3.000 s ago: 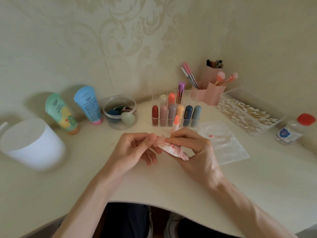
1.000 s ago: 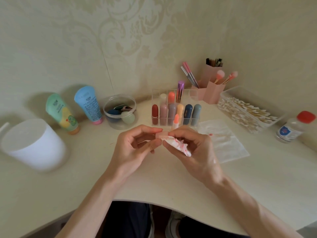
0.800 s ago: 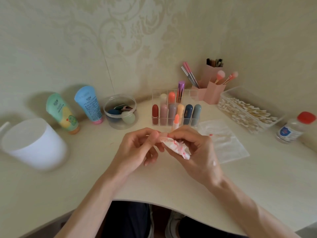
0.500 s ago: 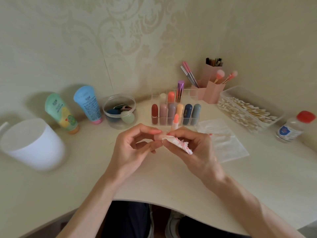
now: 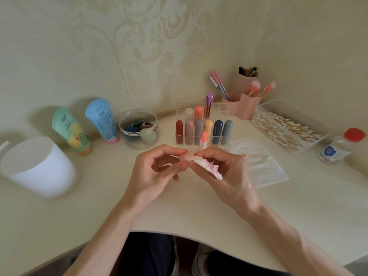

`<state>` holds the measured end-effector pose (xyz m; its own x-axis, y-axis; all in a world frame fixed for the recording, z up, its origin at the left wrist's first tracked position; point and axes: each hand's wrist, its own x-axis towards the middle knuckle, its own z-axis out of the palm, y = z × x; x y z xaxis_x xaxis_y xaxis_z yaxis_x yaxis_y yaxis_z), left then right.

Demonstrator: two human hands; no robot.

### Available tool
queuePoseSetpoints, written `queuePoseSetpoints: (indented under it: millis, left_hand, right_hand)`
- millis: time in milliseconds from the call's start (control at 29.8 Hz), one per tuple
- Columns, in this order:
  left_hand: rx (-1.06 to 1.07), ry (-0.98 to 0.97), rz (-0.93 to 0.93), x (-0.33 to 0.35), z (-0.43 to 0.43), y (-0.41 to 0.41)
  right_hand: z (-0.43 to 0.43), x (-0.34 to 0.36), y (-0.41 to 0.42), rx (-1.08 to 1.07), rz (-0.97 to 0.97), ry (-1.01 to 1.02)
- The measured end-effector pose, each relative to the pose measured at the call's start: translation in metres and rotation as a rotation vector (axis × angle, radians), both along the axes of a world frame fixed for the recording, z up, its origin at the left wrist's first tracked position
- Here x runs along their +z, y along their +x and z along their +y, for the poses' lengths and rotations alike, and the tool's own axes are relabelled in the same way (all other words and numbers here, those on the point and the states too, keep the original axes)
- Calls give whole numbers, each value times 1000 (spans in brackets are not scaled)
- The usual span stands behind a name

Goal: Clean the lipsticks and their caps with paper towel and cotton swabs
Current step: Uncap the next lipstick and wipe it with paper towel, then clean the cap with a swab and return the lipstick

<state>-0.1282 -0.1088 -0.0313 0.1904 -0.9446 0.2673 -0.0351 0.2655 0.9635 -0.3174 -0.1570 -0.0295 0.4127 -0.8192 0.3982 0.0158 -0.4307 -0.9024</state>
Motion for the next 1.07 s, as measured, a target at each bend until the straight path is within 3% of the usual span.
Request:
queuePoseSetpoints:
  millis: [235, 369, 536, 603, 804, 1073]
  left_hand:
    - [55, -108, -127, -3, 2, -1]
    - [113, -33, -109, -4, -2, 2]
    - [206, 25, -228, -10, -8, 7]
    - [225, 17, -289, -13, -9, 7]
    - [314, -40, -509, -18, -11, 8]
    - [397, 8, -766, -25, -12, 11]
  right_hand:
    - [2, 8, 0, 12, -50, 284]
    - [-5, 13, -11, 30, -107, 426]
    - [-23, 15, -29, -80, 227, -73]
    - [-27, 10, -31, -61, 324, -178]
    - [-24, 9, -35, 171, 628, -123]
    - [-17, 7, -26, 153, 635, -127]
